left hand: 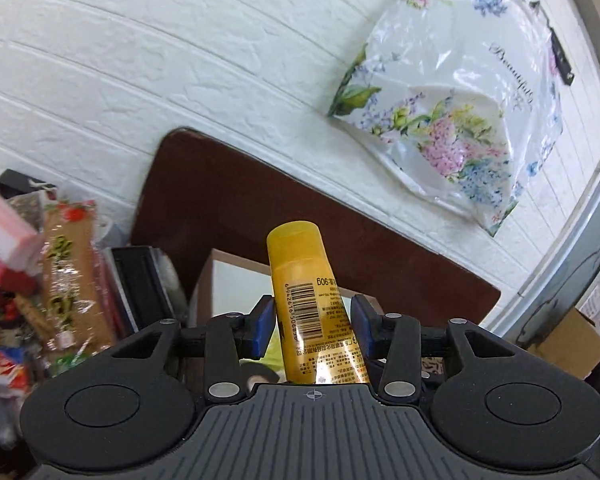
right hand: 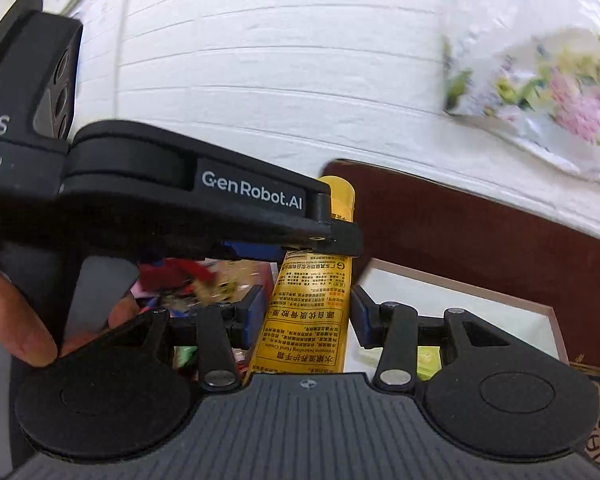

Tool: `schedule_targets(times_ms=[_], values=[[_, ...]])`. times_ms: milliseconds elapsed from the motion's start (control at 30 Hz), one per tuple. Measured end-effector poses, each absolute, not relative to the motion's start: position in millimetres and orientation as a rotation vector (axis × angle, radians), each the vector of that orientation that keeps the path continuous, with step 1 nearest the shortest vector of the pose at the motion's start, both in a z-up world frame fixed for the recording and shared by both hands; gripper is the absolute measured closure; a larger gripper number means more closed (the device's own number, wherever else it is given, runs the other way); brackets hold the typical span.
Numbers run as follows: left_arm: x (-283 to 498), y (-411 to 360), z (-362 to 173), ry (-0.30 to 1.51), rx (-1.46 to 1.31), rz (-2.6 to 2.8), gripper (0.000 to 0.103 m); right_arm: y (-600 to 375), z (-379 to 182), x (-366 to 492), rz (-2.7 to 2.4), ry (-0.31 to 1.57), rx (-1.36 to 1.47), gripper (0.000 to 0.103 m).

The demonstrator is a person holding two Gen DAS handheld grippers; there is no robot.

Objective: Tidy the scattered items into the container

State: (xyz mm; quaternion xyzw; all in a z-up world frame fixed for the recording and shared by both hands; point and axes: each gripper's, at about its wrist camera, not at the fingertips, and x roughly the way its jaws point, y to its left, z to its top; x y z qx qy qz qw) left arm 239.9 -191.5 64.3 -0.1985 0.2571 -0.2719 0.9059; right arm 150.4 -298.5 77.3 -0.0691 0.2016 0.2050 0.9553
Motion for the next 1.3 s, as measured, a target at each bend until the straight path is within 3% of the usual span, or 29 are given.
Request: schedule_targets(times_ms=[400, 500, 633, 700, 733, 767, 800, 867, 900, 1300], values=[[324.6, -253.4, -4.1, 0.689, -0.366, -0.563, 0.056, -346.3, 23.2, 223.9, 0.381, 0.577, -0.019, 0.054], [341.8, -260.4, -19.9, 0.726, -0.350, -0.531, 0.047, -349.7, 11.0, 237.4, 0.397, 0.621, -0.005, 0.066], [360.1, -265.9, -34.3, 0.740, -0.323, -0.516, 0.046, -346.3, -0.6, 254.5, 0.406, 0.641, -0.034, 0.070], [367.0, -268.3, -34.0, 0.731, -0.303, -0.532, 0.040, -344.1, -3.8, 263.2, 0.394, 0.655, -0.040, 0.072], [369.7, -268.6, -33.3, 0.733, -0.298, -0.547, 0.027, -343.1, -5.2, 267.1, 0.385, 0.664, -0.046, 0.072], [371.6, -268.2, -32.4, 0.739, -0.296, -0.554, 0.014, -341.8, -6.8, 269.6, 0.365, 0.668, -0.058, 0.067], [372.1, -267.0, -31.6, 0.744, -0.299, -0.565, 0.013, -340.6, -8.7, 270.9, 0.334, 0.667, -0.076, 0.060], [369.4, -263.7, -29.8, 0.737, -0.298, -0.581, 0.007, -343.2, -11.3, 271.4, 0.263, 0.652, -0.082, 0.028], [367.2, -261.5, -29.4, 0.729, -0.301, -0.584, 0.006, -344.9, -12.8, 271.0, 0.239, 0.651, -0.082, 0.023], [336.0, -234.4, -8.9, 0.702, -0.311, -0.541, 0.000, -344.1, 1.7, 243.6, 0.228, 0.677, -0.092, 0.000]])
